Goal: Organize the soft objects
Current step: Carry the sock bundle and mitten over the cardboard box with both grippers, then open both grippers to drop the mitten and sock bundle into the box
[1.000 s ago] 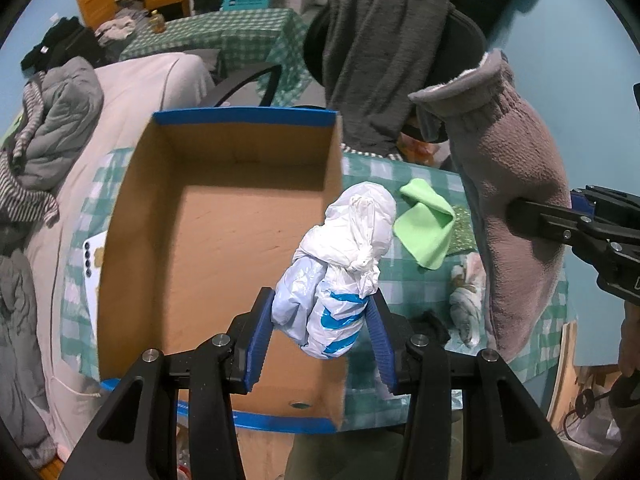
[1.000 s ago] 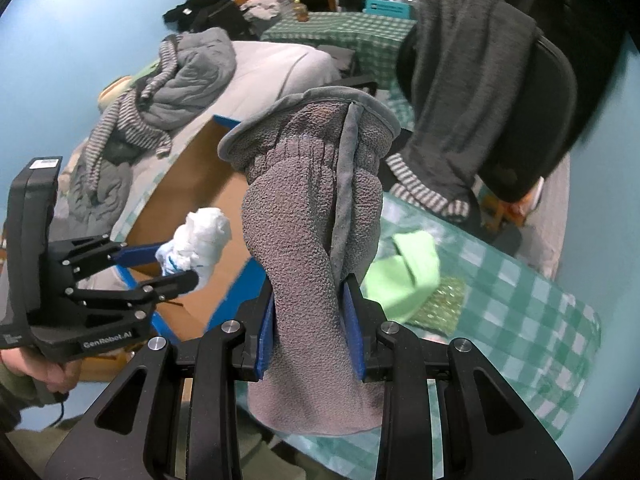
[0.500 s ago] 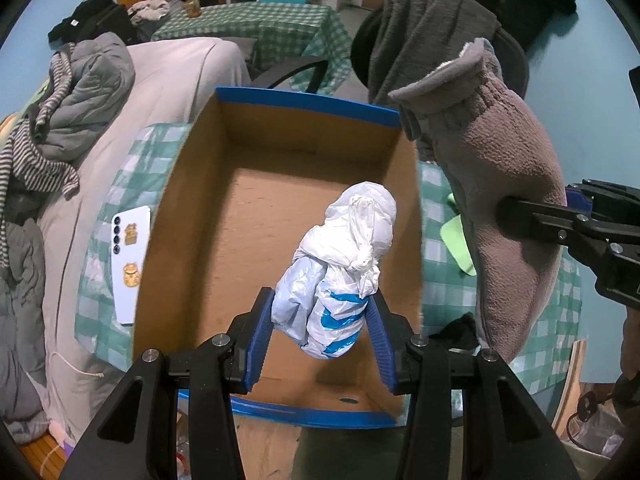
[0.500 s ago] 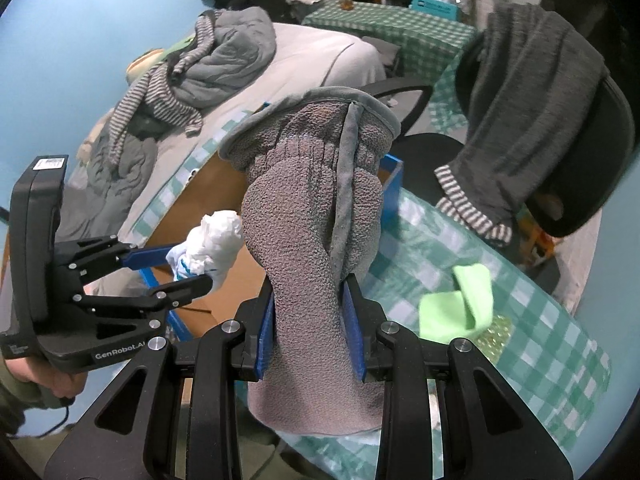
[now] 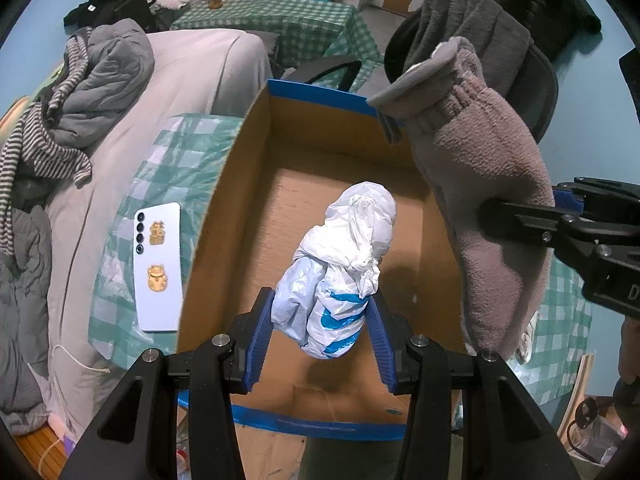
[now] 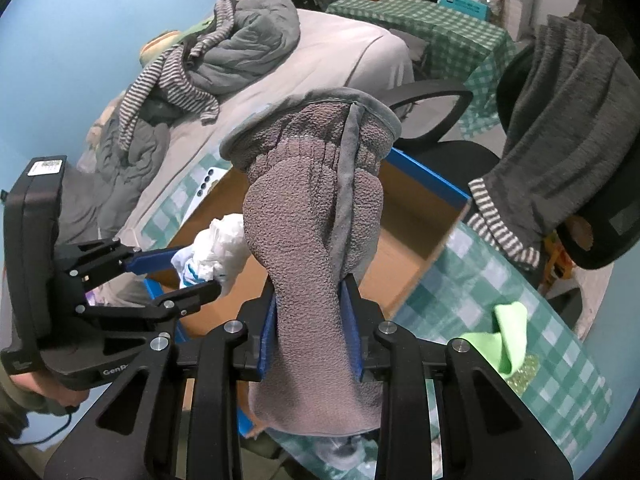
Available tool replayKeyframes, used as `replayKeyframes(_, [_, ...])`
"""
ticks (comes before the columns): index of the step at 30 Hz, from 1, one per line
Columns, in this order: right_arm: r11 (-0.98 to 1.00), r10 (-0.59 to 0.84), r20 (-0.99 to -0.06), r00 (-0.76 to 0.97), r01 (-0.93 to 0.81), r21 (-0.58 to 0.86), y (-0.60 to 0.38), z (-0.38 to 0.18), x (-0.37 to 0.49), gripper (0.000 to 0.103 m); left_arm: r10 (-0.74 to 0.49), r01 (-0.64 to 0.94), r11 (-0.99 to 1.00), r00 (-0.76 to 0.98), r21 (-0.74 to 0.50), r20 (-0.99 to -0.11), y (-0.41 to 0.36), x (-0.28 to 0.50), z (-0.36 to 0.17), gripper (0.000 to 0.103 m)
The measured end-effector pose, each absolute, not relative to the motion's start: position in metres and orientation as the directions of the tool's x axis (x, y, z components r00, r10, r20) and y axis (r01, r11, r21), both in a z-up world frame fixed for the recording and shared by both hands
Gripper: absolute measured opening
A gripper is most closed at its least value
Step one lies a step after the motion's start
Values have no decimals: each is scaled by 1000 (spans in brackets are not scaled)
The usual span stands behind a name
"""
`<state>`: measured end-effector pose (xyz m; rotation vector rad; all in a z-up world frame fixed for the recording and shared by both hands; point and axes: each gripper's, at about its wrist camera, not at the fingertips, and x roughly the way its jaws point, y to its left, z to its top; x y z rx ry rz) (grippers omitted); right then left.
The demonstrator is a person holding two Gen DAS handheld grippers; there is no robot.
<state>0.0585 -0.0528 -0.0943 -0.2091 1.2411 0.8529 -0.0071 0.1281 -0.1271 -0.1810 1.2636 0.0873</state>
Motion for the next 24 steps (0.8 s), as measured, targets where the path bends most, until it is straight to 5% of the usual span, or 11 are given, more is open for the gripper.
replayKeyframes(17, [699,398,-917,10,-650,297,-7,-128,73,29,-26,-153,986,252,-67,-967,145,12,-152,48])
replayKeyframes(24, [720,373,-928,18,-636,277,-4,-130,75,48,-32,-153,986,229,-69,-973,147,11,-156,51])
